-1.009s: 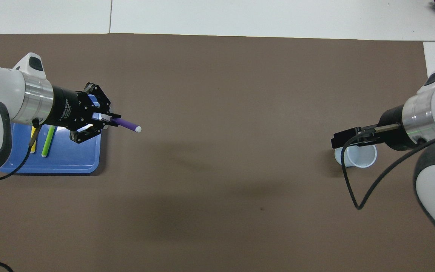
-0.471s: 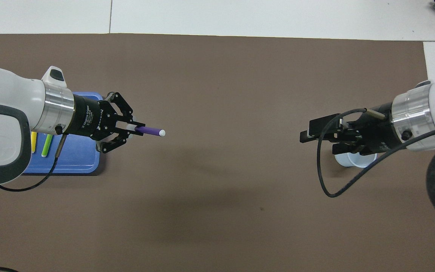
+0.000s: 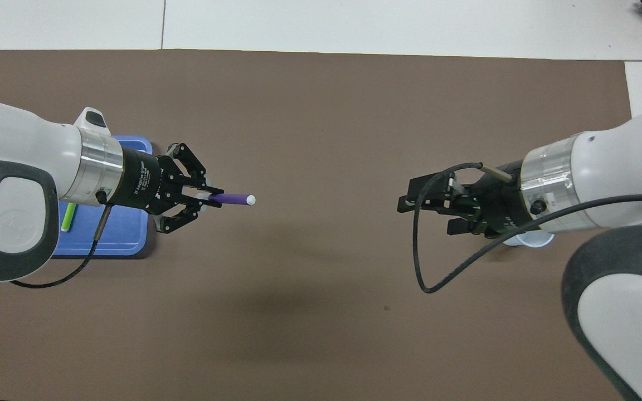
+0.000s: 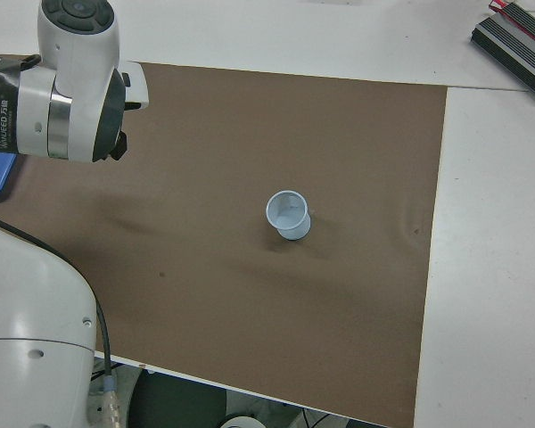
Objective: Transfer and insert pens with both arms
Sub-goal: 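Extend the purple pen toward the right gripper while the right gripper reaches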
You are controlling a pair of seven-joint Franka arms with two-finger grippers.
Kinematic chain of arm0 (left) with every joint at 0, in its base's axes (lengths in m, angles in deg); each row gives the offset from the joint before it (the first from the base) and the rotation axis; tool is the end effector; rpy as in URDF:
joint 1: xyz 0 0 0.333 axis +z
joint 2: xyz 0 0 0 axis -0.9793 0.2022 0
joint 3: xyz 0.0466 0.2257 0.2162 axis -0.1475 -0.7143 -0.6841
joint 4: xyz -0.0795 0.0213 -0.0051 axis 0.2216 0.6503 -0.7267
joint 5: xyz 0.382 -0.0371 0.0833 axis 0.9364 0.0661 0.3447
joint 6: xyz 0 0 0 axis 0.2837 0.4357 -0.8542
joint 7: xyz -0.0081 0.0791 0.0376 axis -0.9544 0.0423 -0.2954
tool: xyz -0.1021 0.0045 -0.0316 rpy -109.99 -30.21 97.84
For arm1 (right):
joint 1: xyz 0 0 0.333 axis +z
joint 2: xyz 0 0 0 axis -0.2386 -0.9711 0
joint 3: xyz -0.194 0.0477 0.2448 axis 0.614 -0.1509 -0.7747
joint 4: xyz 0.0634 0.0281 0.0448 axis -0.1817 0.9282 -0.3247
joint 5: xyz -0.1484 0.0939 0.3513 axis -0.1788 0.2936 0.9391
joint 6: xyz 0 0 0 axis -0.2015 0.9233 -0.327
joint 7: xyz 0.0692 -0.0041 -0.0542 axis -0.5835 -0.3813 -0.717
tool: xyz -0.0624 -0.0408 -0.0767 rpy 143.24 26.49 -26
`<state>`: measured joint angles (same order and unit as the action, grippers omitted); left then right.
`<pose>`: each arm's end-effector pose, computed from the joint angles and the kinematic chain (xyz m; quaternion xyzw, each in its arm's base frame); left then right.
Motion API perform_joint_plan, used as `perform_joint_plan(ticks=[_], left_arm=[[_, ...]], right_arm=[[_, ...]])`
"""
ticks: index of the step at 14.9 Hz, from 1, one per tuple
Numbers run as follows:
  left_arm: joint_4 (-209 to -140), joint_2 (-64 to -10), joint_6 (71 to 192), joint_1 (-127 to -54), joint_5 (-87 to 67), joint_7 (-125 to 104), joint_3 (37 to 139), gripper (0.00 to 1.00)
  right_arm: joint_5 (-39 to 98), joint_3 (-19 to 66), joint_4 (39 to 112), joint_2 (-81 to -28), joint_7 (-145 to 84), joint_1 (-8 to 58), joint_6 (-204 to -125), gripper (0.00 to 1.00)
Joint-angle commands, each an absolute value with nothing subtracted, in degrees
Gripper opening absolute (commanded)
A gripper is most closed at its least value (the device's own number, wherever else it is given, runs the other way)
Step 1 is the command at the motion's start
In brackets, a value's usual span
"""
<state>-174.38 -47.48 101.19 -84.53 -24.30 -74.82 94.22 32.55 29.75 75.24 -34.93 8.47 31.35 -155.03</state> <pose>0.5289 -0.1938 0.5133 0.7401 0.5933 -0.2371 0.2099 0.5135 0.2181 0.5950 -0.9420 0.1673 0.0506 0.2864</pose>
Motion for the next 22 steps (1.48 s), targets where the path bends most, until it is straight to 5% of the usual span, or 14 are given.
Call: perform_joint_plan(ticks=[1,6,16,22], left_arm=[[-177.7,-50.7,102.0,-85.5,-26.8,-75.6,93.6,0.00],[-179.5,-52.2,102.1,-85.6,-29.1,-75.7,93.6,0.00],[-180.2,-52.9,102.0,-86.0,-29.5,-76.0,93.5,0.00],[-180.1,-53.0,101.8,-86.0,-29.5,-76.0,93.6,0.00]], right_arm=[[34.9,29.8,78.0,-33.9,13.5,34.4,-162.7,1.00],[34.9,29.8,78.4,-36.3,18.1,41.7,-174.2,1.00],[34.8,29.8,78.2,-41.2,18.6,49.8,-184.3,0.99],[34.8,29.7,78.2,-42.4,18.7,50.3,-186.9,0.73]])
